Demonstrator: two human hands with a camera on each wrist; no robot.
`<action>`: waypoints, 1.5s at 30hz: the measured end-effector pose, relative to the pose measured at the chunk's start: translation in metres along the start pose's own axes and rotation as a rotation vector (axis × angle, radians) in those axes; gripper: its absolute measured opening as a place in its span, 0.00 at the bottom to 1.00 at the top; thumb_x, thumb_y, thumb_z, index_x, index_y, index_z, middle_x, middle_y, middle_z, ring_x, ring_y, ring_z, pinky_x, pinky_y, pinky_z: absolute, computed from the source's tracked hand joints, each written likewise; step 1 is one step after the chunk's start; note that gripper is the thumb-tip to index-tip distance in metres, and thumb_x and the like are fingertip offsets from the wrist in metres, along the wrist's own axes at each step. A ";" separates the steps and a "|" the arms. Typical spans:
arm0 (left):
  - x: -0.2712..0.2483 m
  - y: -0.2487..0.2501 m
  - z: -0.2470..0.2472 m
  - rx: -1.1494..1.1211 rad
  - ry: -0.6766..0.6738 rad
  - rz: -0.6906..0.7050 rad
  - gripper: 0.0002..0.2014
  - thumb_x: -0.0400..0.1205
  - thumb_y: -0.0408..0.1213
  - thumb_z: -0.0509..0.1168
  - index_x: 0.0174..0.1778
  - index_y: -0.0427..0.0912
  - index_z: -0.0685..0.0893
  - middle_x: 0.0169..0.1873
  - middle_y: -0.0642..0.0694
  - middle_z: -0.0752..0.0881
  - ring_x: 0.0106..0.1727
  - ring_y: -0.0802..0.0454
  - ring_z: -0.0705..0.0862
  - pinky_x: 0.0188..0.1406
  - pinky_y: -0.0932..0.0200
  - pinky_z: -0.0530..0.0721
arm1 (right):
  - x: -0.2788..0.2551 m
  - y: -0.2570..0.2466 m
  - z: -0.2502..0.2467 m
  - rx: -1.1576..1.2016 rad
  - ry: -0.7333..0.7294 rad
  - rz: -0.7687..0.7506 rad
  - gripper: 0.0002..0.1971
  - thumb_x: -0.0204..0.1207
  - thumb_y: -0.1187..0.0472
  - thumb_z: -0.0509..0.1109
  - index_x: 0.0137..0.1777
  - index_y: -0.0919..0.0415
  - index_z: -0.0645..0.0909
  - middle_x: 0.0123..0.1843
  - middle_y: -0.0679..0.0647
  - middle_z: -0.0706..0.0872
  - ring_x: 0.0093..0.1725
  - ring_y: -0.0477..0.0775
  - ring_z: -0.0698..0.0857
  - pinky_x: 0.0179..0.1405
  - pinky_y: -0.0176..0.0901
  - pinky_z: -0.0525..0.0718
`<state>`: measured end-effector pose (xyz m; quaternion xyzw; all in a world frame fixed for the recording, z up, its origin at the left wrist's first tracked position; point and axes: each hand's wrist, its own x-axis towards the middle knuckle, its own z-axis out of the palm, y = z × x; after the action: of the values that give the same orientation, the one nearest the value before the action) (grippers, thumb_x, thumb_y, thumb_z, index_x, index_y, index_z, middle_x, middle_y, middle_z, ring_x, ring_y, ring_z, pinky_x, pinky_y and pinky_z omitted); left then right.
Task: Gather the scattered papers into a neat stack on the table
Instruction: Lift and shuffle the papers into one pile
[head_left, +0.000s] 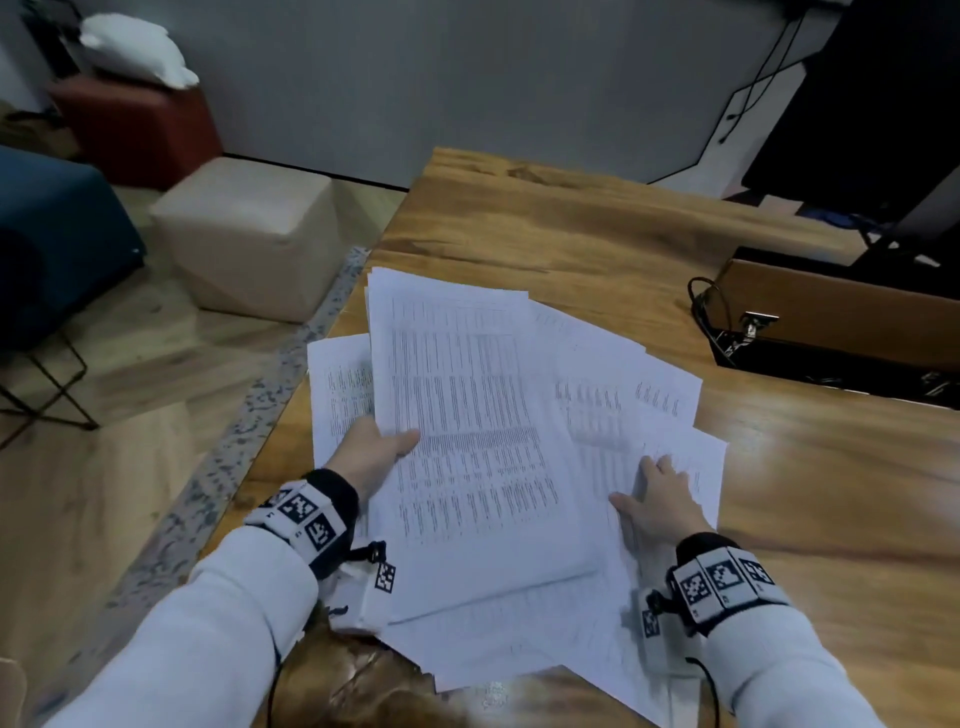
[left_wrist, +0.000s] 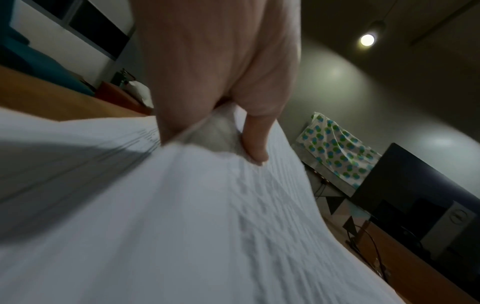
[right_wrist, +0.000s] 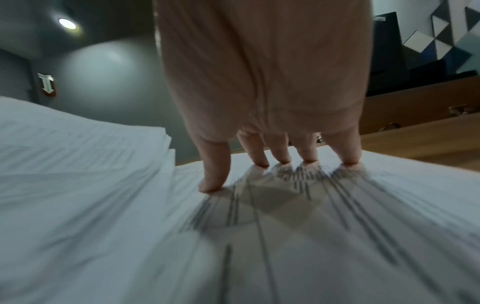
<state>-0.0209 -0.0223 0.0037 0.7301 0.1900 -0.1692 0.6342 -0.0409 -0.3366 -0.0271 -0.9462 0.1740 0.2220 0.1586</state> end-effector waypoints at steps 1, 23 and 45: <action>0.001 0.005 0.000 0.004 -0.037 -0.011 0.19 0.81 0.31 0.64 0.68 0.33 0.76 0.60 0.41 0.84 0.60 0.42 0.83 0.66 0.47 0.78 | -0.002 -0.005 0.003 -0.005 -0.003 -0.016 0.35 0.80 0.48 0.63 0.81 0.62 0.53 0.85 0.60 0.49 0.83 0.66 0.50 0.77 0.68 0.61; 0.034 -0.014 -0.044 0.271 0.099 0.054 0.31 0.75 0.25 0.66 0.74 0.46 0.67 0.62 0.47 0.77 0.67 0.41 0.76 0.69 0.46 0.75 | -0.001 -0.002 -0.001 0.155 0.083 0.254 0.36 0.70 0.43 0.72 0.68 0.67 0.66 0.66 0.64 0.68 0.67 0.64 0.69 0.67 0.60 0.72; 0.020 -0.012 0.019 0.568 0.059 0.101 0.30 0.73 0.35 0.71 0.73 0.47 0.71 0.75 0.42 0.58 0.75 0.40 0.59 0.76 0.45 0.62 | 0.011 -0.007 -0.011 0.625 0.090 0.097 0.08 0.74 0.61 0.70 0.47 0.66 0.80 0.50 0.62 0.83 0.44 0.60 0.82 0.42 0.47 0.80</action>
<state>-0.0094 -0.0380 -0.0193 0.8915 0.1167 -0.1626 0.4064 -0.0249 -0.3376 -0.0217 -0.8511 0.2856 0.1231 0.4230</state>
